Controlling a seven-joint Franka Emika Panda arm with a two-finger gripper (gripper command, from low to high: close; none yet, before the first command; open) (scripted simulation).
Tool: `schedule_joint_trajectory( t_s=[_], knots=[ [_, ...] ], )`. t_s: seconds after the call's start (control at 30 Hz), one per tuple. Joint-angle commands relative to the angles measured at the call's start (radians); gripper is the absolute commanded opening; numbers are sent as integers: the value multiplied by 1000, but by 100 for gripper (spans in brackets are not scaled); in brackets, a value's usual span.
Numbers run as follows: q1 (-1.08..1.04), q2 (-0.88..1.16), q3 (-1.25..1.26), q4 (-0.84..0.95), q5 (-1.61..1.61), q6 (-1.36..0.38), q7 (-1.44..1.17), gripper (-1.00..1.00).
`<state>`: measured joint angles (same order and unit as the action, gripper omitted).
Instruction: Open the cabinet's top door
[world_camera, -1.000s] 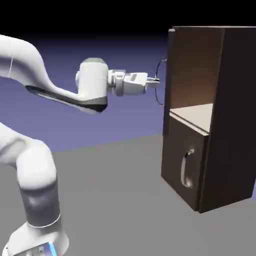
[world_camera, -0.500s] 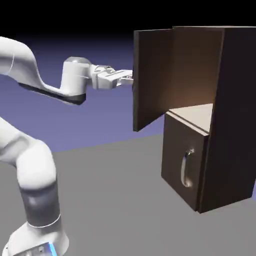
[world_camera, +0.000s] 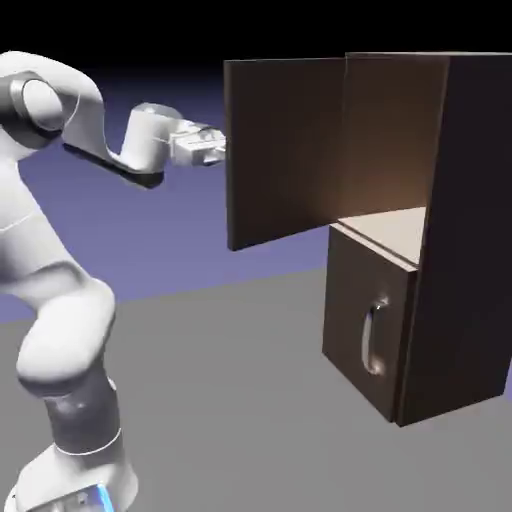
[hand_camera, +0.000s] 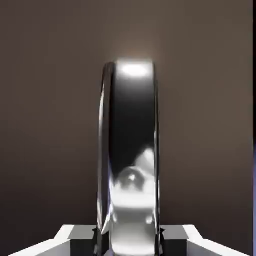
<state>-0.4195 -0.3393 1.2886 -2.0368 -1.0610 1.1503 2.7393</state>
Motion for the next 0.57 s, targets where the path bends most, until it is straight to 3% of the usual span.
schedule_joint_trajectory(
  t_s=[0.0, 0.53],
  knots=[
    [-34, 8, 37, 16, 3, -18, 2, -100],
    [-591, -213, 465, 299, 195, -120, -105, -100]
  ],
)
